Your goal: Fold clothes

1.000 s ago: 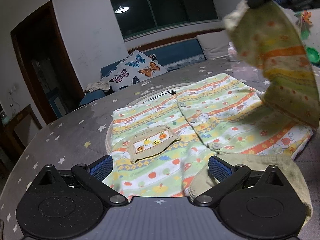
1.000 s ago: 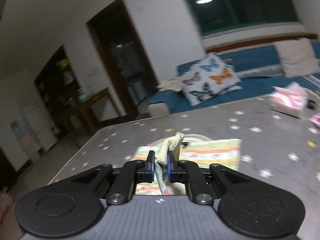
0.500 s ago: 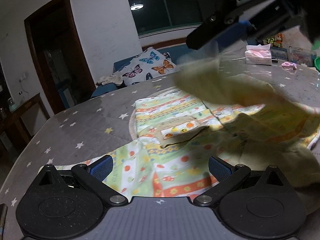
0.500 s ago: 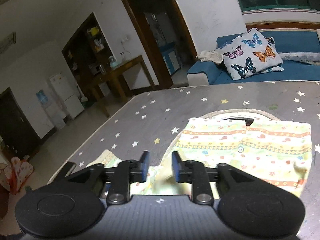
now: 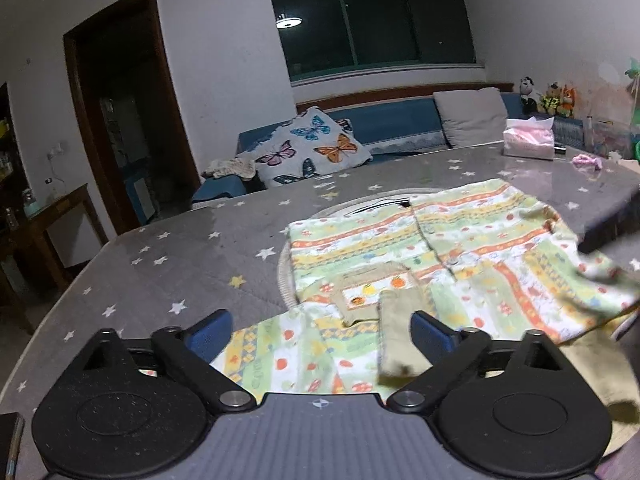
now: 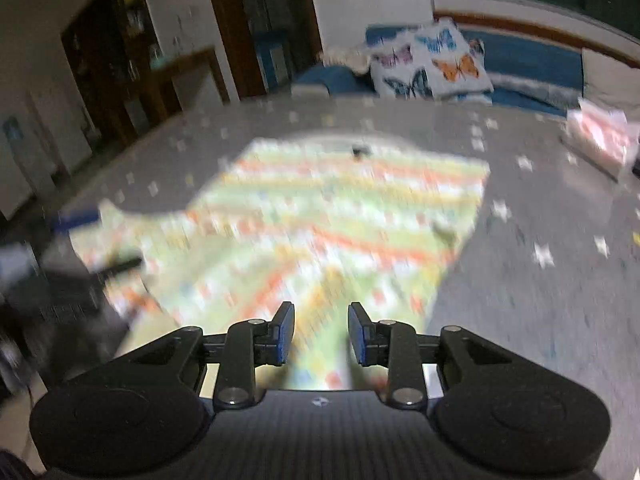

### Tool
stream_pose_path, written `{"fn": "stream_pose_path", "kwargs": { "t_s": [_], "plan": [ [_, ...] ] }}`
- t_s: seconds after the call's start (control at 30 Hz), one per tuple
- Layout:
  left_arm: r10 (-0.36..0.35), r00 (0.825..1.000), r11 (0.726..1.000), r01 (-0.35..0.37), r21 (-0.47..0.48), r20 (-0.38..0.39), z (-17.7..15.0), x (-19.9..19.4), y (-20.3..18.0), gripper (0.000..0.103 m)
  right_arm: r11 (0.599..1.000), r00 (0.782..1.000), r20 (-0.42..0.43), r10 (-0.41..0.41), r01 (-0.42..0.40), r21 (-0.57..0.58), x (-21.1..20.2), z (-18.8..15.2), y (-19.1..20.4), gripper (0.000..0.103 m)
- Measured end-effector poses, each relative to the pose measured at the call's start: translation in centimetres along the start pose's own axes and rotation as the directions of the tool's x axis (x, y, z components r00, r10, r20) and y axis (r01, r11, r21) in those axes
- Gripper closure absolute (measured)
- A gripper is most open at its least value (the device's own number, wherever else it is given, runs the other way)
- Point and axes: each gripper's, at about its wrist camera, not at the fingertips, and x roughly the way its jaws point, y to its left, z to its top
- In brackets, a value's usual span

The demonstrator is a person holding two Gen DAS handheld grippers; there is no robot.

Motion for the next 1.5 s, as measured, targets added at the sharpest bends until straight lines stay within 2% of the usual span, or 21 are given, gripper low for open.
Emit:
{"fn": "stream_pose_path", "kwargs": {
  "t_s": [0.1, 0.13, 0.23, 0.27, 0.37, 0.5, 0.63, 0.8, 0.93, 1.1, 1.3, 1.5],
  "plan": [
    [-0.043, 0.999, 0.999, 0.043, 0.000, -0.011, 0.4, 0.5, -0.5, 0.022, 0.998, 0.997, -0.038, -0.062, 0.063, 0.004, 0.7, -1.6, -0.8, 0.078],
    [-0.057, 0.998, 0.998, 0.057, 0.003, -0.013, 0.4, 0.7, -0.8, 0.024, 0.997, 0.997, -0.034, -0.073, 0.073, 0.015, 0.6, -2.0, -1.5, 0.078],
    [-0.096, 0.995, 0.995, 0.096, 0.014, -0.029, 0.6, 1.5, -1.4, 0.038, 0.994, 0.995, -0.033, -0.094, 0.096, 0.049, 0.1, -2.0, -2.6, 0.078],
    [-0.110, 0.993, 0.994, 0.110, 0.018, -0.036, 0.6, 1.8, -1.8, 0.045, 0.994, 0.995, -0.021, -0.096, 0.097, 0.050, -0.1, -1.9, -2.7, 0.077],
    [-0.145, 0.988, 0.989, 0.146, 0.017, -0.052, 0.5, 2.7, -2.5, 0.056, 0.995, 0.996, 0.031, -0.089, 0.088, 0.047, -0.7, -0.9, -2.6, 0.077],
    [-0.165, 0.984, 0.986, 0.167, 0.027, -0.071, 0.3, 3.8, -3.2, 0.067, 0.998, 0.996, 0.071, -0.060, 0.057, 0.035, 0.4, 0.8, -2.1, 0.077],
    [-0.152, 0.984, 0.987, 0.155, 0.028, -0.096, -0.2, 4.9, -3.1, 0.068, 0.996, 0.996, 0.052, -0.070, 0.067, 0.053, 2.9, 1.3, -2.8, 0.076],
    [-0.143, 0.986, 0.990, 0.144, 0.007, -0.088, -0.1, 4.6, -2.2, 0.066, 0.994, 0.996, 0.046, -0.083, 0.079, 0.079, 3.2, 0.9, -3.3, 0.075],
    [-0.112, 0.989, 0.994, 0.111, -0.020, -0.094, -0.3, 4.6, -1.4, 0.064, 0.996, 0.995, 0.057, -0.087, 0.086, 0.033, 3.0, 1.0, -2.1, 0.059],
    [-0.081, 0.992, 0.996, 0.077, -0.048, -0.101, -1.0, 3.7, 0.3, 0.053, 0.995, 0.995, 0.044, -0.092, 0.093, -0.028, 3.8, 1.1, -0.2, 0.059],
    [0.033, 0.995, 0.992, -0.044, -0.117, -0.098, -1.6, 2.4, 4.4, 0.050, 0.990, 0.996, 0.082, -0.033, 0.043, -0.132, 3.7, 1.6, 3.7, 0.049],
    [0.175, 0.974, 0.953, -0.204, -0.224, -0.141, -3.0, 1.5, 9.5, 0.046, 0.971, 0.996, 0.083, 0.017, 0.003, -0.238, 5.5, 1.6, 7.8, 0.046]
  ]
}}
